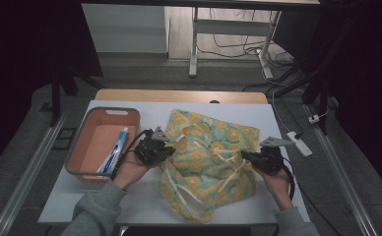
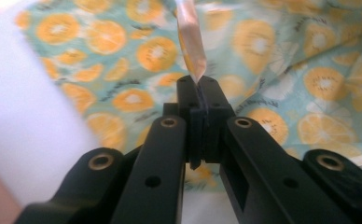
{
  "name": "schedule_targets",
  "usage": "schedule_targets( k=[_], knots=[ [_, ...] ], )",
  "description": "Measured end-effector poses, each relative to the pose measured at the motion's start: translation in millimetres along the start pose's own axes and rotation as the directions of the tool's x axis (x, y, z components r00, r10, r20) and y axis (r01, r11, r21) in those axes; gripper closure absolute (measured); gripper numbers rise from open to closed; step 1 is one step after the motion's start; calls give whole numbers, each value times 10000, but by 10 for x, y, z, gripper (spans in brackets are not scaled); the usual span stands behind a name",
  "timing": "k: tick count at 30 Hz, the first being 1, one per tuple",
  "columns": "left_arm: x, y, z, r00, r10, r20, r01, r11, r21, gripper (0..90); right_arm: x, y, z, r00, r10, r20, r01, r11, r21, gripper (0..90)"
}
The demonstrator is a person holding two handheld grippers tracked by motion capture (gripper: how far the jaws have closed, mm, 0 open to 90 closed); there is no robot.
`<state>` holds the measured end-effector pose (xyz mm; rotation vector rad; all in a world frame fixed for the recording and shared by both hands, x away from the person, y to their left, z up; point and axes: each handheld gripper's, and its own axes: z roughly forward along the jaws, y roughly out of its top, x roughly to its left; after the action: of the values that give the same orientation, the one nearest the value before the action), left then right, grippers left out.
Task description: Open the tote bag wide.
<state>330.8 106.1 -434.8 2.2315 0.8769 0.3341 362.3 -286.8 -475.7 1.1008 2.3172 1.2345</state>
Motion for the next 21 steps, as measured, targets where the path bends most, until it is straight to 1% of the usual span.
schedule_targets(
  k=[1,2,3,4,6,8,9,12,14,15,17,18,19,20,21],
  knots=[
    [40,-11,-40,9999,-106,41,107,9998,-173,881,-2,4,-41,10000,29,20,-29,10000,-46,889],
    [74,-19,-73,9995,-263,145,268,9989,-383,881,-8,8,-79,10000,38,-40,-38,9999,-112,889],
    [105,-21,-101,9992,-366,158,373,9979,-528,881,-13,12,-114,9998,114,-155,-118,9997,-205,889],
    [118,-19,-111,9992,-375,123,381,9975,-593,881,-20,21,-154,9994,167,-319,-178,9992,-346,889],
    [142,-10,-112,9989,-459,34,461,9961,-747,881,-14,43,-202,9993,168,-347,-185,9986,-498,889],
    [148,2,-73,9989,-476,-14,474,9962,-726,877,4,67,-234,9997,101,-230,-114,9983,-568,889],
    [144,9,-35,9991,-415,-98,408,9973,-611,875,9,68,-234,9998,89,-163,-99,9983,-582,889],
    [134,15,58,9993,-372,-97,368,9987,-367,869,-12,23,-184,9993,373,-62,-375,9987,-337,888],
    [122,12,119,9995,-316,-64,315,9993,-202,868,-34,-35,-106,9984,557,-13,-557,9984,-11,873],
    [120,9,134,9995,-303,-71,302,9994,-143,868,-46,-70,-51,9979,641,34,-642,9975,309,837],
    [118,2,157,9995,-286,-110,285,9996,-73,865,-55,-109,19,9978,653,126,-660,9954,699,793],
    [121,-2,161,9995,-307,-106,306,9995,-61,863,-54,-116,33,9980,632,99,-637,9952,748,764],
    [124,-6,161,9994,-328,-98,327,9994,-71,861,-46,-111,36,9983,573,107,-580,9952,785,686],
    [129,-10,157,9994,-336,-106,335,9994,-80,859,-32,-91,20,9987,417,300,-438,9963,734,581],
    [134,-13,153,9993,-352,-116,351,9993,-88,857,-3,-56,-15,9976,267,643,-305,9978,597,493]
  ],
)
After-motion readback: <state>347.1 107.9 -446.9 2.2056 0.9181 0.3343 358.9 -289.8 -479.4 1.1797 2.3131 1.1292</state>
